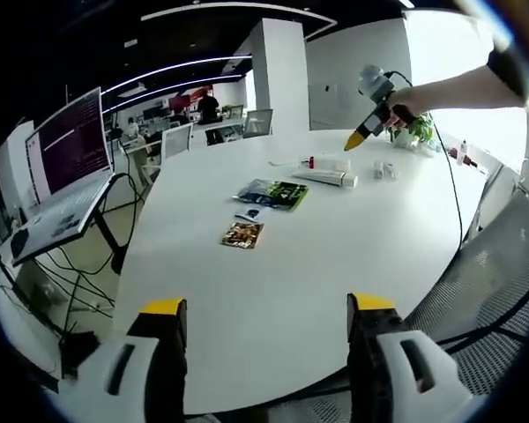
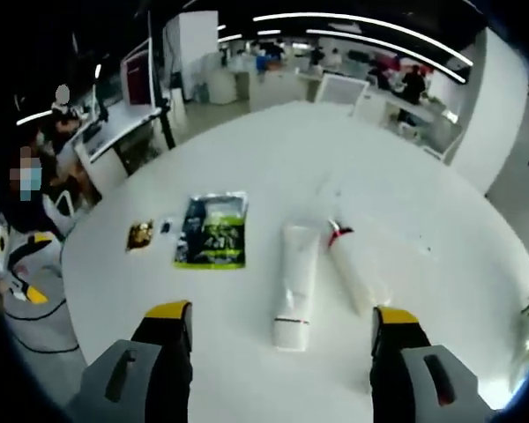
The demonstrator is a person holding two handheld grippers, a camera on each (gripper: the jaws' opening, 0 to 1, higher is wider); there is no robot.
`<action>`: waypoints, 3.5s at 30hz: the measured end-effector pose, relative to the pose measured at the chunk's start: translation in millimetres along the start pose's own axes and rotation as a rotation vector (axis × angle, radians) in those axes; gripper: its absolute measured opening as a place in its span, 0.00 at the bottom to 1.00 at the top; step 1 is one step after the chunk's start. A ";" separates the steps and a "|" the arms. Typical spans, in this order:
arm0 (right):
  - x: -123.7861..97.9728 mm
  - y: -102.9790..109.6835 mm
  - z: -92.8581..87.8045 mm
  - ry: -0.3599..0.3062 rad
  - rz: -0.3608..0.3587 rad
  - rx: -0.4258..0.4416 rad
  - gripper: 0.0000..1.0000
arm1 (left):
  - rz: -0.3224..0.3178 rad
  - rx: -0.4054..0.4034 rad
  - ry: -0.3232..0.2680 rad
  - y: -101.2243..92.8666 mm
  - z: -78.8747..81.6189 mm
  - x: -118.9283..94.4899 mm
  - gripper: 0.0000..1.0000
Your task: Arrange the skincare products in the storage area until every visible bottle or jar stands upright without overlapping.
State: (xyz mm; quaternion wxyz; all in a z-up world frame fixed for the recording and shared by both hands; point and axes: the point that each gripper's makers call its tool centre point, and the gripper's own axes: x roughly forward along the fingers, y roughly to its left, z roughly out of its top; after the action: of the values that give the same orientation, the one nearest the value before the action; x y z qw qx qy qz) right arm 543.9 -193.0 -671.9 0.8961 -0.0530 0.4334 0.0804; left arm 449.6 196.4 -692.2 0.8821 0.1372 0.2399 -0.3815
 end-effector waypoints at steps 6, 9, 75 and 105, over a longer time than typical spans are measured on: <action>15.8 -7.5 10.8 0.089 0.014 -0.037 0.82 | -0.001 -0.004 0.002 -0.2 -0.2 0.1 0.69; 25.3 -6.4 13.2 0.116 0.035 -0.043 0.82 | 0.008 -0.012 0.001 1.3 -0.5 -0.2 0.69; 137.0 -24.8 -17.9 0.390 0.008 -0.004 0.58 | 0.036 -0.060 0.021 8.8 -6.8 1.1 0.81; 142.3 -25.7 -19.0 0.402 0.021 -0.007 0.33 | 0.042 -0.071 0.016 11.1 -7.0 0.8 0.81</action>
State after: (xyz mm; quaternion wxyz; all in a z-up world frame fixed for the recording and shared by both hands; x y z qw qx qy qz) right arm 621.2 -207.4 -794.8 0.7903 -0.0667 0.6039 0.0790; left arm 456.0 206.3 -697.9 0.8923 0.1138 0.2576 -0.3529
